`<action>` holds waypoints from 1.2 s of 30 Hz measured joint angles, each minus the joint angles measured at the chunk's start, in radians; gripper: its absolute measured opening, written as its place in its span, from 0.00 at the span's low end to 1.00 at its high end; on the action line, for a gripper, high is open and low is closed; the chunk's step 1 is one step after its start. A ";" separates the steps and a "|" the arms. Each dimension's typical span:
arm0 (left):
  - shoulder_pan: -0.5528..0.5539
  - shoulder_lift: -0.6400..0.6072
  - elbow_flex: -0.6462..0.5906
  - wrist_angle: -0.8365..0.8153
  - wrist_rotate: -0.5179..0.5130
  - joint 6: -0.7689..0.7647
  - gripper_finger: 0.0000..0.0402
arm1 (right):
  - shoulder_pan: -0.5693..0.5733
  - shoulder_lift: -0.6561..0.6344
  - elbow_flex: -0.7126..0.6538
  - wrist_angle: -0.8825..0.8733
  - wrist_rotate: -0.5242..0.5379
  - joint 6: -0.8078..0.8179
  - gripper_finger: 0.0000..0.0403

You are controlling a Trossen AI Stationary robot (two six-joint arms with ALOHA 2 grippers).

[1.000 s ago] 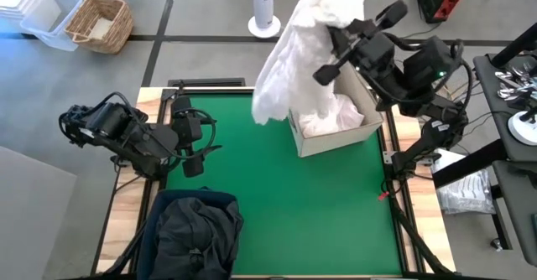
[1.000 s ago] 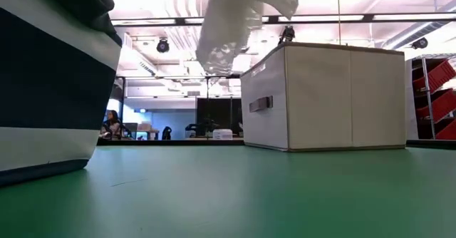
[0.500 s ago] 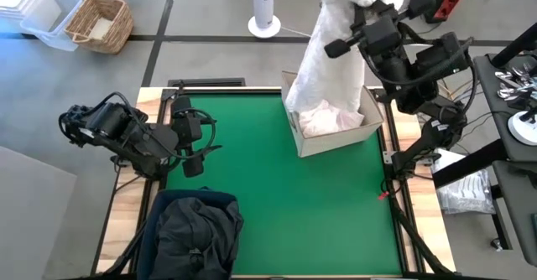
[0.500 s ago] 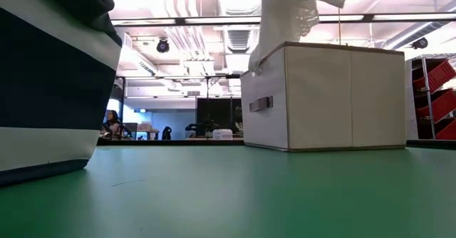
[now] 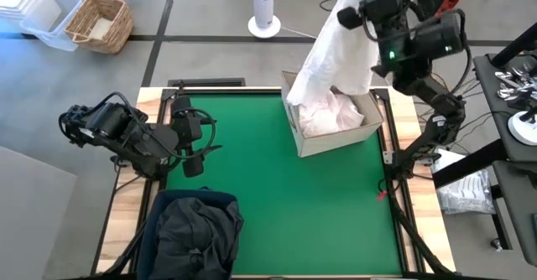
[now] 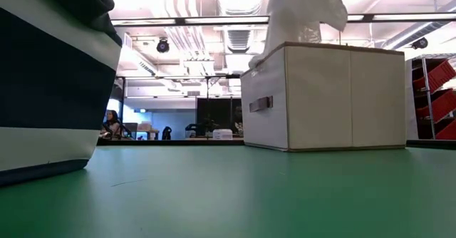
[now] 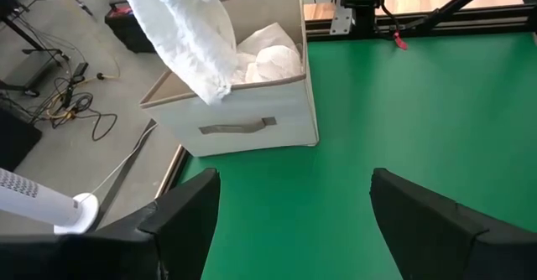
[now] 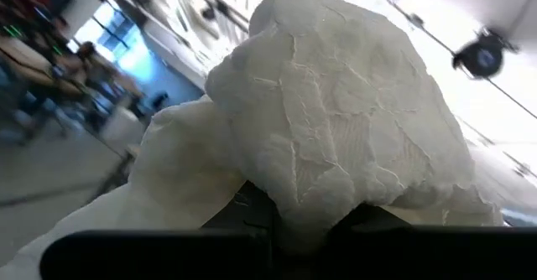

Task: Sort clothes
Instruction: Put the white shirt into the brown laundry organizer

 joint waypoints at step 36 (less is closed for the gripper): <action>0.000 0.000 0.000 0.000 0.000 -0.009 0.70 | -0.121 -0.008 -0.003 -1.012 -0.210 1.081 0.08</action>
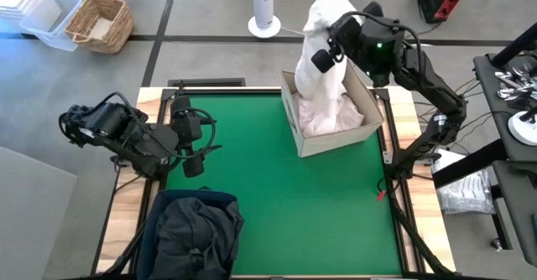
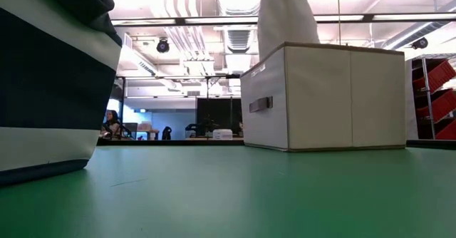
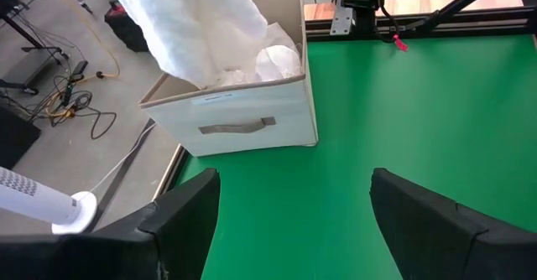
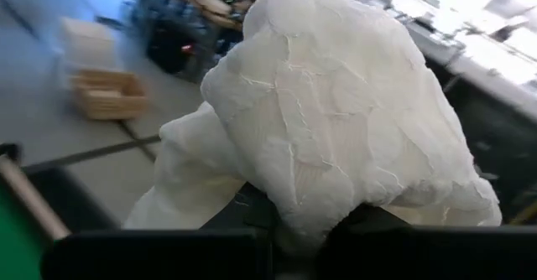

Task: Sort clothes
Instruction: Put the white shirt into the brown laundry organizer

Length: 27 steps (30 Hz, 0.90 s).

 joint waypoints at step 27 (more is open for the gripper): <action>0.000 0.043 0.000 0.003 0.000 -0.047 0.70 | -0.091 -0.008 -0.049 -0.534 -0.142 0.407 0.08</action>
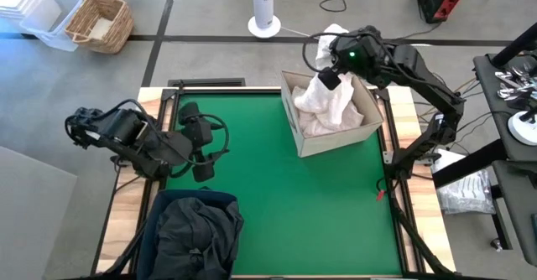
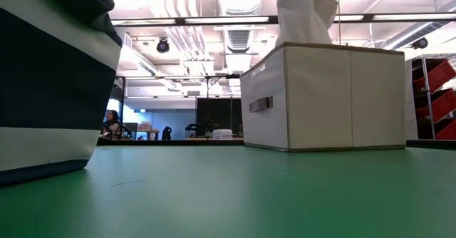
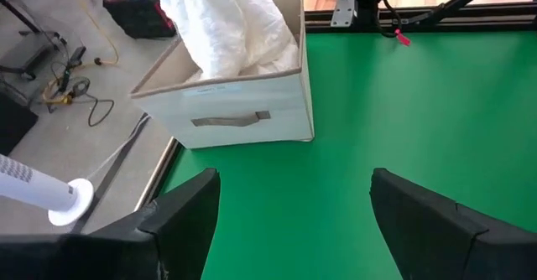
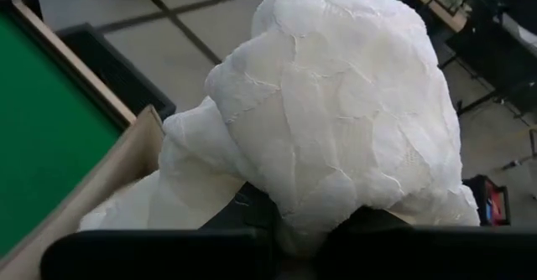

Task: Sort clothes
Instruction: Put the white shirt into the brown laundry organizer

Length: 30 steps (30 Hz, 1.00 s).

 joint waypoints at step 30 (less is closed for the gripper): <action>0.000 0.029 0.000 0.000 0.000 -0.052 0.70 | -0.123 0.001 -0.286 0.213 -0.591 -0.013 0.08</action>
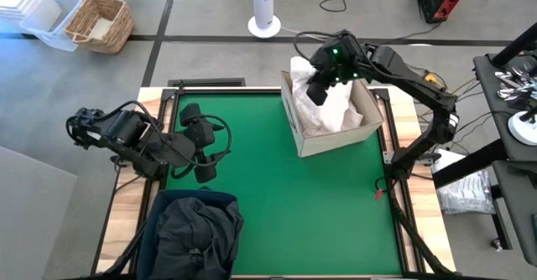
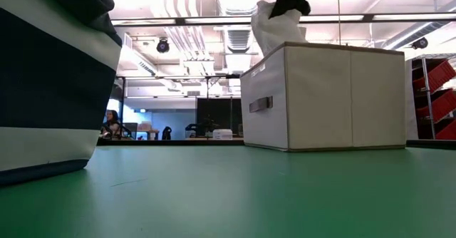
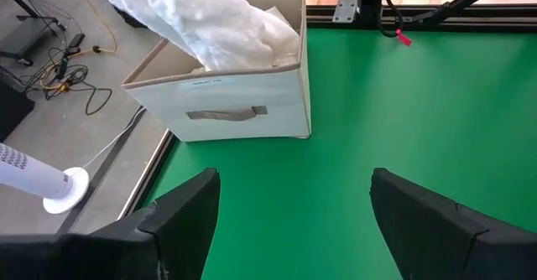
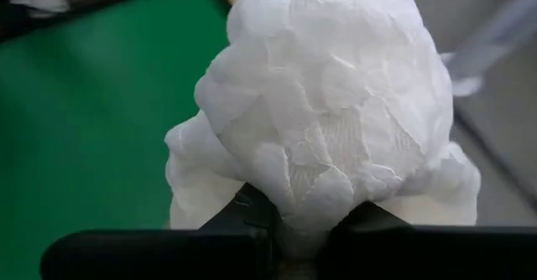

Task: Sort clothes
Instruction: Put the white shirt into the brown laundry organizer

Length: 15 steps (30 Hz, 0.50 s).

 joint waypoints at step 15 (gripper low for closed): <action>0.000 0.005 0.000 -0.001 0.000 0.000 0.70 | -0.146 -0.001 -0.046 -0.208 0.203 0.031 0.08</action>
